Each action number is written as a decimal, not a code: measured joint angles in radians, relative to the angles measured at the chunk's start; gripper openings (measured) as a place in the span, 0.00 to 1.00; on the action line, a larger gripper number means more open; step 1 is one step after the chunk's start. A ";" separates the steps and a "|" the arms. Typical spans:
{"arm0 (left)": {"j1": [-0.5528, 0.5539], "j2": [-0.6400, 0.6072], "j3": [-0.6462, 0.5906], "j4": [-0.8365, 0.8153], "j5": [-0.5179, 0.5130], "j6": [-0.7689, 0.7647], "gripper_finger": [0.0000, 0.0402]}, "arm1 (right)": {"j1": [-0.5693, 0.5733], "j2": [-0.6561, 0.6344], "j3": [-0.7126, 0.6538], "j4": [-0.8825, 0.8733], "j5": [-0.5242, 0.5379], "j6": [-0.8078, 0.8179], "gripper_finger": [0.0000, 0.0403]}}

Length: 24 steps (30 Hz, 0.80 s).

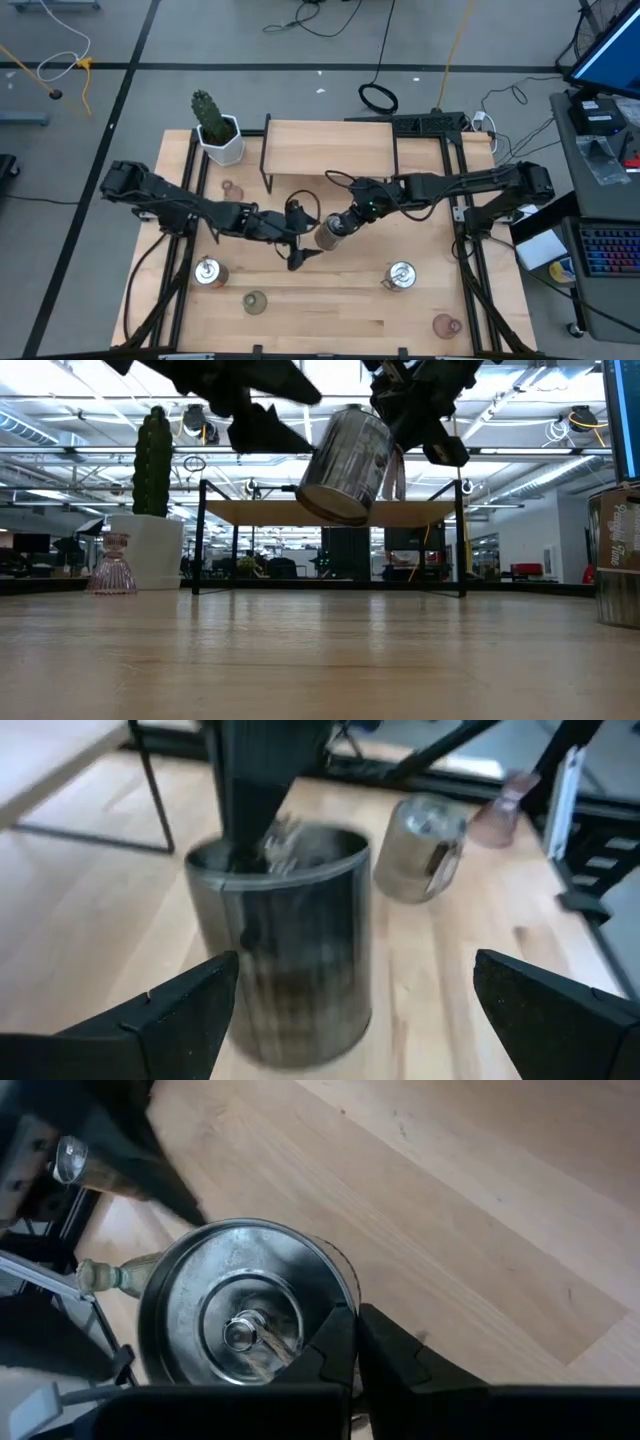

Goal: Pick & Place candle stick holders
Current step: Put the top right silver scented candle on the shelf

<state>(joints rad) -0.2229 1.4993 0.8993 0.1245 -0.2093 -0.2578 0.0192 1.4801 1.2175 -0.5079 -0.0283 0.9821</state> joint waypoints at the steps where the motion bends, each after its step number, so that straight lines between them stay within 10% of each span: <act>1: 0.004 0.008 0.004 -0.003 0.000 -0.006 1.00 | 0.000 0.000 0.000 0.000 0.000 0.000 0.00; 24: 0.092 0.080 0.028 0.078 0.127 -0.056 1.00 | 0.009 0.021 0.000 0.110 -0.002 0.004 0.00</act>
<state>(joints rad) -0.1313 1.5791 0.9276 0.2021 -0.0826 -0.3139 0.0284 1.5012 1.2175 -0.3976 -0.0302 0.9861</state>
